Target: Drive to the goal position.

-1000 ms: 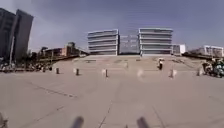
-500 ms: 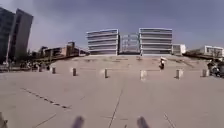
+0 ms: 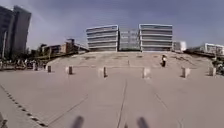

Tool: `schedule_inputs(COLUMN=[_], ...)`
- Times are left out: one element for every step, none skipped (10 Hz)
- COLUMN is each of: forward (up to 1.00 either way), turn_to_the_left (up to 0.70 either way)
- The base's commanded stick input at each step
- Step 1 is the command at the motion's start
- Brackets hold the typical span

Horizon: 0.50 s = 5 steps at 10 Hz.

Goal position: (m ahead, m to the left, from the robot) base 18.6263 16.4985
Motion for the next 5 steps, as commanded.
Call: schedule_inputs(forward=[0.98,0.98,0.98,0.98,0.98], turn_to_the_left=[0.00,0.00,0.00,0.00,0.00])
